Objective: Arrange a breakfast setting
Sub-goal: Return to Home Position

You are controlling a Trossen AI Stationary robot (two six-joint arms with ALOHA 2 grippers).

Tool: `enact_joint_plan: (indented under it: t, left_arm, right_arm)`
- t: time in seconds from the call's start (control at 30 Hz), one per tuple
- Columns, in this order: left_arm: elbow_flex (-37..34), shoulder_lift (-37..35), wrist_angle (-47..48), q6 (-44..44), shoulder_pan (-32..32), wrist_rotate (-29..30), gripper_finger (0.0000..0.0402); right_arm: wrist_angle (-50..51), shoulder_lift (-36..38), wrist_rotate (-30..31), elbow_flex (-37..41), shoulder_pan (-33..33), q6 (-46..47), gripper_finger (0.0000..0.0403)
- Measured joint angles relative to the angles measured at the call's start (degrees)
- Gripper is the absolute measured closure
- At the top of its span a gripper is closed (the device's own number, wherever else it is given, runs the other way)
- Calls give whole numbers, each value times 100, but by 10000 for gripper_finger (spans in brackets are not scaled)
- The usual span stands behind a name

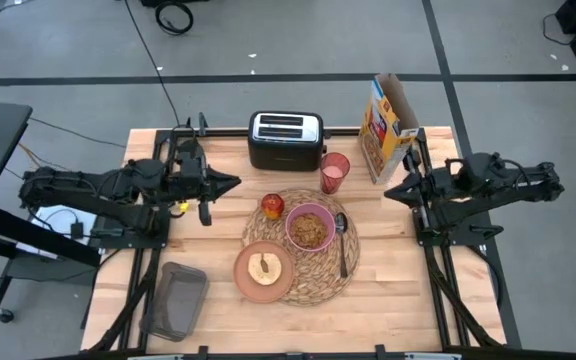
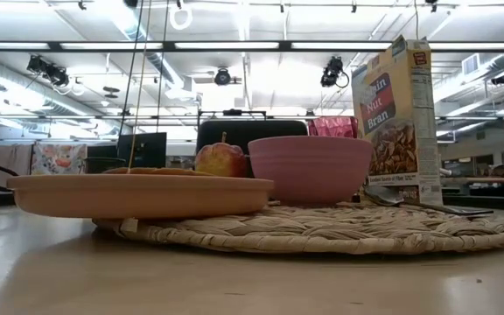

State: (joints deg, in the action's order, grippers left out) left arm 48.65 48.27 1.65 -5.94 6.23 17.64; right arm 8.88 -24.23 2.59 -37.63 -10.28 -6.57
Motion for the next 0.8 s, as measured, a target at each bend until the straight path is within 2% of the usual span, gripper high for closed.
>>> enact_joint_plan:
  t: [0.1,0.23,0.37,0.53,0.7,0.8]
  left_arm:
    - [-595,-455,60,-92,15,-164,372]
    - [-1738,-1186,-873,-16,114,-257,372]
    - [-2741,-1779,-1701,339,238,-257,372]
    - [-3605,-2404,-2254,719,280,-254,372]
    - [-4718,-3045,-3181,856,255,-241,372]
    - [-4815,-3301,-2442,649,224,-270,372]
  right_arm:
    - [-310,460,-114,484,-2,167,385]
    - [-864,1148,-240,1349,0,227,385]
    - [-2005,1809,-263,2357,-2,452,385]
    - [-3314,2420,-239,3674,-3,774,386]
    - [-2950,2285,-126,3727,19,932,386]
    - [-2910,2281,-120,3727,27,892,385]
